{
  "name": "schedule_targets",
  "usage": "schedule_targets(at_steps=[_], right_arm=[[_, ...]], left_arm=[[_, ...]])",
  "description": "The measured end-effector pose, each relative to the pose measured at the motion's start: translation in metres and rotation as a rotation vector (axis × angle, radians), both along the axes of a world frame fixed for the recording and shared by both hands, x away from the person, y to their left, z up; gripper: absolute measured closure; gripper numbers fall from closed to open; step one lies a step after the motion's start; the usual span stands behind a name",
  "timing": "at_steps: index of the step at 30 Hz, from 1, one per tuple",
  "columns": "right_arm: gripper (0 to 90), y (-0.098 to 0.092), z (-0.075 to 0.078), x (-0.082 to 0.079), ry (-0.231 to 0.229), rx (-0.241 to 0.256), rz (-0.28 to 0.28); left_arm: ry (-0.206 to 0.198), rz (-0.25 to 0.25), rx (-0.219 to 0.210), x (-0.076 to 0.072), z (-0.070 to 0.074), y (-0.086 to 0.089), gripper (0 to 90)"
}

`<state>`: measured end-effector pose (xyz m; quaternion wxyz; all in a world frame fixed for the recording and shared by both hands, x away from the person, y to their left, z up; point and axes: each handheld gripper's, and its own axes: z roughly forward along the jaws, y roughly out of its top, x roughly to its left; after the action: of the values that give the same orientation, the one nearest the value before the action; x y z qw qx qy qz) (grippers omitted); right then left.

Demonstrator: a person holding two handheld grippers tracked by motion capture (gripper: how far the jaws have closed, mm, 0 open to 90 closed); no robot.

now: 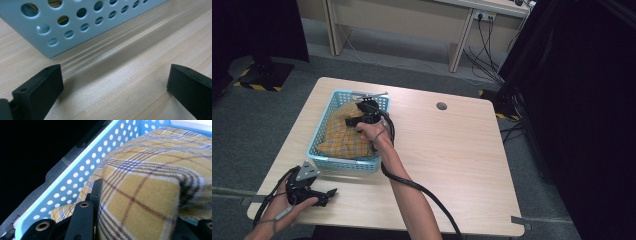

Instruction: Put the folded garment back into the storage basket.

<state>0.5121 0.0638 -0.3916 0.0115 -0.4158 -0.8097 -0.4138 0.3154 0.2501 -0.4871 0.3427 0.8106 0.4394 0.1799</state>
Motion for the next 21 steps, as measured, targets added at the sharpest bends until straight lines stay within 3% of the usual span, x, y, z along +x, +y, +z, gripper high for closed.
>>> schedule_targets(at_steps=[15,21], right_arm=[[66.4,0.008,-0.01,0.006,0.017,-0.065,0.002],[61.2,0.009,-0.014,0.007,0.027,-0.092,0.011]], left_arm=[[0.0,0.0,0.0,0.0,0.0,0.0,0.0],[0.0,0.0,0.0,0.0,0.0,0.0,0.0]])
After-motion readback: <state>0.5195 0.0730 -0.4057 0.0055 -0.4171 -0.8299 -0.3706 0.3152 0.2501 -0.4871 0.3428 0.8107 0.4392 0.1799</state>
